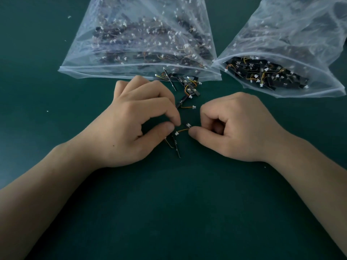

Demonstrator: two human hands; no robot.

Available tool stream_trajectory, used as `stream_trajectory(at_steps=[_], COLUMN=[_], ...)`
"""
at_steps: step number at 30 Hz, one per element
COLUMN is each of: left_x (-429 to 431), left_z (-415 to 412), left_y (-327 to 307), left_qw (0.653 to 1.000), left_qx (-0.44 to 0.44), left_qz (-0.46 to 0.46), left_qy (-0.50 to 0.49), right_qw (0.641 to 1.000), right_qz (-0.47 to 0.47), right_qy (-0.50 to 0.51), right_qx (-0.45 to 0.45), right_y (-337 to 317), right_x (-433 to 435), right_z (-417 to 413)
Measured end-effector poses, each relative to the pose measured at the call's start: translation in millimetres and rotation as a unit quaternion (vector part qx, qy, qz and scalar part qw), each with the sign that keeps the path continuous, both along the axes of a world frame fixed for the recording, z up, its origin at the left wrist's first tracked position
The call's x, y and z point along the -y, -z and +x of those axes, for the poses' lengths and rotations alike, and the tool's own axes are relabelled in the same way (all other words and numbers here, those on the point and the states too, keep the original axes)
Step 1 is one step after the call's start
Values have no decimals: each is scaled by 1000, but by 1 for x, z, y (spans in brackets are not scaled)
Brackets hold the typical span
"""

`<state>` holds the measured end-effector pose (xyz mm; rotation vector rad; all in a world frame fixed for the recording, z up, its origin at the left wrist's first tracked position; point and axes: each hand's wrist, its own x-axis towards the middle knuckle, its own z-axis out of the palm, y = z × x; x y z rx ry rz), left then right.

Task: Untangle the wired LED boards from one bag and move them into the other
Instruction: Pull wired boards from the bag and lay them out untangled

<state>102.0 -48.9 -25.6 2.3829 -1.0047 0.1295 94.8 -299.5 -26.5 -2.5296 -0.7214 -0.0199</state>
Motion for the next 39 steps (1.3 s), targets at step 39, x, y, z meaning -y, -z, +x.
stream_trajectory(at_steps=[39], left_x=[2], left_z=[-4], left_y=[-3], left_qw=[998], left_qx=[-34], left_qz=[30], left_qy=[34], right_qw=[999], right_qz=[17], right_qy=[-35], right_qx=[-36], right_y=[-1], right_x=[7], right_z=[-1])
